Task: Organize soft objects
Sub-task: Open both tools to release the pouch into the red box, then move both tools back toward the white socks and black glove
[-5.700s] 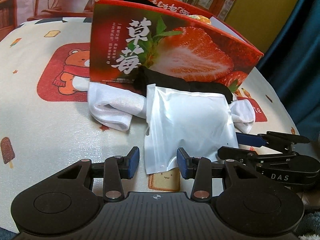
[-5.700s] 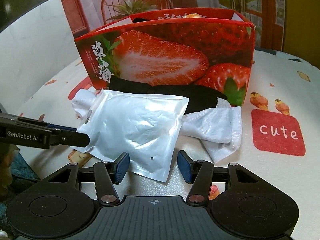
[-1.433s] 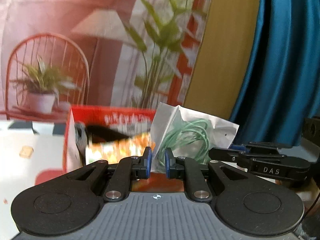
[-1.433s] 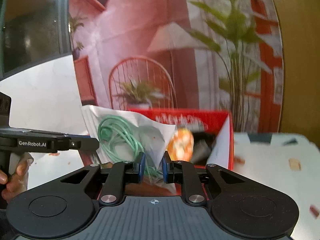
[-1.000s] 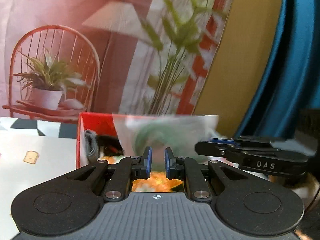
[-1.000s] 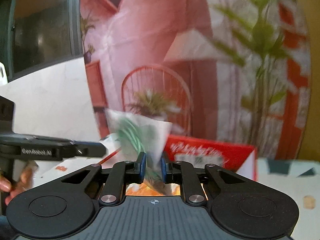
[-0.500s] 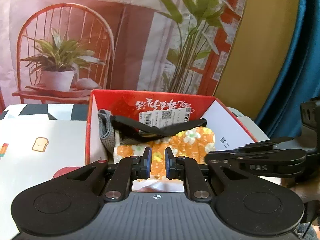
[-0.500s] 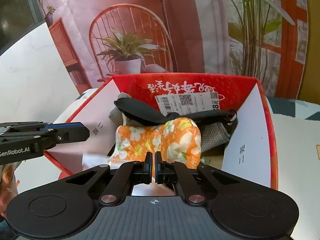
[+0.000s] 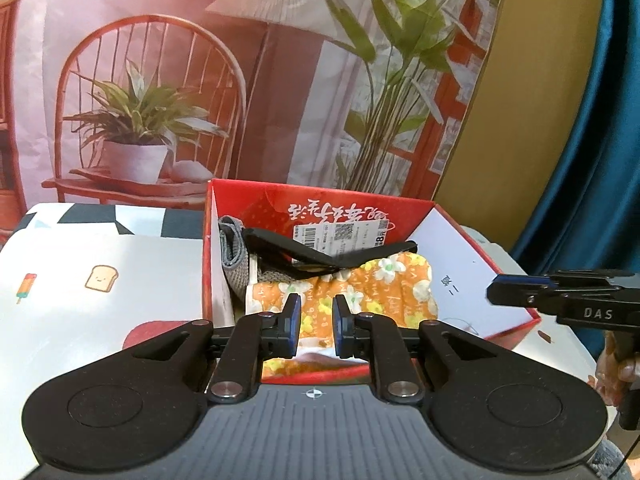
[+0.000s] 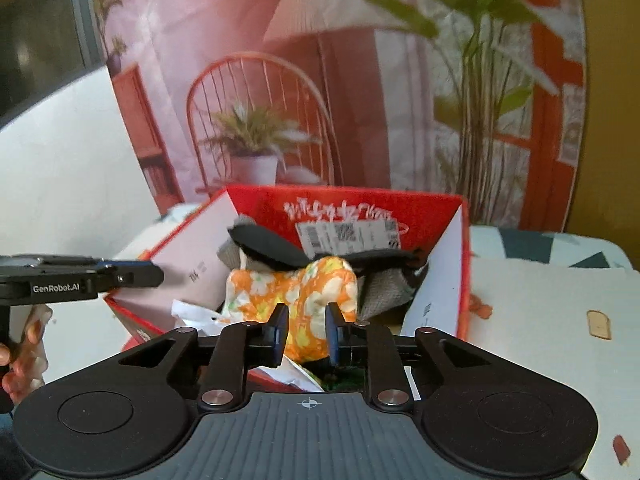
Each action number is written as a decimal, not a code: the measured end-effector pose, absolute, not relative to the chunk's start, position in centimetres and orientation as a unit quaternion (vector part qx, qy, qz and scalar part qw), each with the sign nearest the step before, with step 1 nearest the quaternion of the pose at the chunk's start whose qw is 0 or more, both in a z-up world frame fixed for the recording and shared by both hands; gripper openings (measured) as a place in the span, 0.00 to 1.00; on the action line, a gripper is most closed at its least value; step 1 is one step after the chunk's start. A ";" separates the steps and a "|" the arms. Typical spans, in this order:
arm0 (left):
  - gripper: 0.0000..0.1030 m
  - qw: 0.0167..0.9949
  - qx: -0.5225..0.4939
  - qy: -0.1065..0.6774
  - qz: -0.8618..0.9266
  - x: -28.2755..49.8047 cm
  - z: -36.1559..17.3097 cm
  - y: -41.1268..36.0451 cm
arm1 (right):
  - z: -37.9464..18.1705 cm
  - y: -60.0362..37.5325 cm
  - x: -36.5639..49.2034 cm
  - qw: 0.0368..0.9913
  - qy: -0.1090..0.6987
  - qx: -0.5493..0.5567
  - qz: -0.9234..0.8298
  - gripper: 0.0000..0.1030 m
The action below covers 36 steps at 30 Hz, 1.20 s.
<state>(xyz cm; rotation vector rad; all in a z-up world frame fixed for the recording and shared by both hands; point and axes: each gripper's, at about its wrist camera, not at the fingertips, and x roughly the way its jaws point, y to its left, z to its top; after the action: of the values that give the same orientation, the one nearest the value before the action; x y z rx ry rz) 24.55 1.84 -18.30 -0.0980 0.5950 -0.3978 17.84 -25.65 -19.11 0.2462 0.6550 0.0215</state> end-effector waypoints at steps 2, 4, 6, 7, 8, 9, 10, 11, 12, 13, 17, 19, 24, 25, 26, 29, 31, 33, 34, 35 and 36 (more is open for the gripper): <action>0.22 0.937 -0.045 0.286 -0.193 23.6 -18.2 2.2 | -18.8 -25.6 16.3 0.947 0.297 0.120 0.003 0.21; 0.28 0.940 -0.045 0.283 -0.187 22.3 -18.3 2.6 | -18.7 -25.5 14.7 0.954 0.276 0.121 -0.002 0.22; 0.30 0.941 -0.047 0.284 -0.181 21.3 -18.5 3.0 | -18.7 -25.2 13.2 0.958 0.258 0.123 -0.007 0.22; 0.31 0.940 -0.049 0.286 -0.178 20.8 -18.7 3.2 | -18.7 -25.1 12.5 0.960 0.252 0.123 -0.009 0.23; 0.32 0.940 -0.051 0.288 -0.176 20.3 -19.0 3.5 | -18.7 -25.0 11.8 0.962 0.245 0.121 -0.012 0.23; 0.32 0.940 -0.052 0.291 -0.172 19.8 -19.3 3.6 | -18.7 -24.8 11.2 0.963 0.240 0.120 -0.013 0.23; 0.32 0.939 -0.053 0.294 -0.170 19.5 -19.5 3.7 | -18.8 -24.7 10.6 0.964 0.235 0.121 -0.015 0.23; 0.33 0.938 -0.052 0.298 -0.168 19.1 -19.8 3.8 | -19.0 -24.6 10.1 0.965 0.233 0.121 -0.017 0.24; 0.33 0.937 -0.052 0.302 -0.167 18.9 -20.2 3.8 | -19.1 -24.5 9.7 0.965 0.232 0.123 -0.019 0.24; 0.35 0.936 -0.052 0.307 -0.166 18.6 -20.6 3.8 | -19.3 -24.5 9.3 0.965 0.231 0.125 -0.021 0.24; 0.48 0.931 -0.058 0.328 -0.152 18.3 -22.4 4.1 | -20.9 -24.1 7.9 0.961 0.243 0.128 -0.030 0.28; 0.54 0.930 -0.059 0.335 -0.139 18.2 -23.3 4.2 | -22.1 -24.0 7.4 0.956 0.260 0.132 -0.036 0.29; 0.56 0.922 -0.064 0.362 -0.123 18.4 -25.5 4.4 | -25.4 -24.0 6.5 0.940 0.304 0.142 -0.056 0.39; 0.56 0.921 -0.063 0.366 -0.120 18.4 -26.0 4.4 | -26.1 -23.9 6.4 0.937 0.312 0.143 -0.059 0.42; 0.56 0.920 -0.063 0.369 -0.118 18.4 -26.3 4.3 | -26.7 -23.9 6.3 0.935 0.318 0.144 -0.063 0.43; 0.56 0.914 -0.070 0.382 -0.116 18.3 -27.1 4.3 | -28.4 -23.8 6.1 0.926 0.338 0.150 -0.077 0.44; 0.56 0.911 -0.073 0.389 -0.116 18.3 -27.6 4.3 | -29.2 -23.8 6.0 0.920 0.349 0.155 -0.085 0.46; 0.56 0.910 -0.072 0.393 -0.113 18.2 -27.8 4.2 | -29.7 -23.9 6.1 0.916 0.357 0.158 -0.089 0.47; 0.56 0.909 -0.071 0.394 -0.112 18.3 -28.0 4.2 | -30.0 -23.9 6.1 0.915 0.360 0.159 -0.092 0.47; 0.56 0.909 -0.072 0.395 -0.111 18.2 -28.1 4.1 | -30.2 -23.8 6.1 0.914 0.362 0.159 -0.092 0.47; 0.56 0.909 -0.073 0.396 -0.111 18.3 -28.2 4.2 | -30.4 -23.8 6.2 0.913 0.363 0.159 -0.093 0.47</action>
<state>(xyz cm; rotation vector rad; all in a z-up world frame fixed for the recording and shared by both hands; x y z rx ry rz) 18.26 4.16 -28.20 -0.1503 0.8166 -0.2288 6.18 -23.80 -30.40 0.3280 0.7484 -0.1918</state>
